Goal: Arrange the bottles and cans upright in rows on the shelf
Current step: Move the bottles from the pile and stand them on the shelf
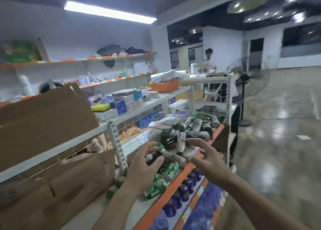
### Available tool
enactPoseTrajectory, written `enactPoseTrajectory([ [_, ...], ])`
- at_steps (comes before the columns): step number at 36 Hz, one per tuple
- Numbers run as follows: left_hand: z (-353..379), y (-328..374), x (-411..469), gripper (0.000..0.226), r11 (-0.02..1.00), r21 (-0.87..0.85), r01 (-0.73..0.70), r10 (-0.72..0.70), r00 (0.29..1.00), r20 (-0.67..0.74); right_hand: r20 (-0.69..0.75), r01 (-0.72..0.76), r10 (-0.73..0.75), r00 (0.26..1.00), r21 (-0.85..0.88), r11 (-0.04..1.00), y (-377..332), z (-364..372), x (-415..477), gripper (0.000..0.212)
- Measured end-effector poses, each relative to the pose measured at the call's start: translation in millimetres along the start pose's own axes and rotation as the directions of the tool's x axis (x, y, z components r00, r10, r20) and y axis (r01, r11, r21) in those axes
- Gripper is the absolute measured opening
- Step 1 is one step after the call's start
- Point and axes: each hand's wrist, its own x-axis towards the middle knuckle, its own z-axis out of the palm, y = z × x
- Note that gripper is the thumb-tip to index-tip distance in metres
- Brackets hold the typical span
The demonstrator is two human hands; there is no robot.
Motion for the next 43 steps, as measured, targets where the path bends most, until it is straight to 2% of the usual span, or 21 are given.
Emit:
enactPoseTrajectory([
  [5,63,7,60,0.035,0.997,-0.037,-0.074,0.078,0.99,0.121,-0.135,-0.079,0.068,0.989,-0.083,0.993,38,-45,20,0.042],
  [8,91,1,97,0.036,0.993,-0.083,-0.085,0.098,0.98,0.171,-0.164,-0.151,0.132,0.978,-0.113,0.982,57,-60,41,0.045],
  [11,112,-6,137,0.033,0.985,-0.142,-0.102,0.129,0.971,0.201,-0.191,-0.178,0.148,0.97,-0.153,0.972,72,-71,70,0.051],
  [18,148,-25,237,0.033,0.974,-0.191,-0.119,0.167,0.951,0.26,-0.232,-0.22,0.17,0.958,-0.212,0.952,101,-79,150,0.051],
  [25,167,-44,305,0.035,0.974,-0.184,-0.131,0.18,0.942,0.281,-0.212,-0.228,0.18,0.961,-0.23,0.946,126,-79,214,0.044],
  [32,186,-67,348,0.032,0.982,-0.149,-0.112,0.146,0.959,0.243,-0.152,-0.212,0.177,0.972,-0.254,0.944,153,-87,270,0.051],
  [43,238,-85,412,0.034,0.997,-0.056,0.048,-0.041,0.993,0.108,0.05,-0.135,0.148,0.988,-0.211,0.968,243,-125,370,0.053],
])
